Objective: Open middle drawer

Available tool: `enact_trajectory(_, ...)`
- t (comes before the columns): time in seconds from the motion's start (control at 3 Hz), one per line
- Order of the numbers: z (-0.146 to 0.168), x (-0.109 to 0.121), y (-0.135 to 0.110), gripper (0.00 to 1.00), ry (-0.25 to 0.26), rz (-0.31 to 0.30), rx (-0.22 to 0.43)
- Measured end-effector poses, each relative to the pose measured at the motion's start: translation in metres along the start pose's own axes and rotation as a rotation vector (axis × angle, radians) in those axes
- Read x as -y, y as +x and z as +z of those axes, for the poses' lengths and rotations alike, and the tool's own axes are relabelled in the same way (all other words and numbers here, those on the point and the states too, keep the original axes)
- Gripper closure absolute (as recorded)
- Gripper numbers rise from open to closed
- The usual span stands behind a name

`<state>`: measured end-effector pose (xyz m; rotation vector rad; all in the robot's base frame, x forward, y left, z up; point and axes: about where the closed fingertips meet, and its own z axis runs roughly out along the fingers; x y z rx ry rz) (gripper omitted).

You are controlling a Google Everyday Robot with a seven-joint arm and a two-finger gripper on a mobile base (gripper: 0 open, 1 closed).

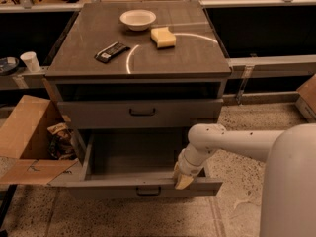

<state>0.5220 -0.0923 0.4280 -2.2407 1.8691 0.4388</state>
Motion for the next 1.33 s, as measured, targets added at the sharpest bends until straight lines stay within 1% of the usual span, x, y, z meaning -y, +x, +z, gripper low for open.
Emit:
enact_trajectory(0.33, 0.000, 0.000, 0.000, 0.54, 0.000, 0.000, 0.000)
enact_trajectory(1.0, 0.000, 0.000, 0.000, 0.08, 0.000, 0.000, 0.000)
enact_trajectory(1.33, -0.038, 0.002, -0.008, 0.00, 0.069, -0.063, 0.017)
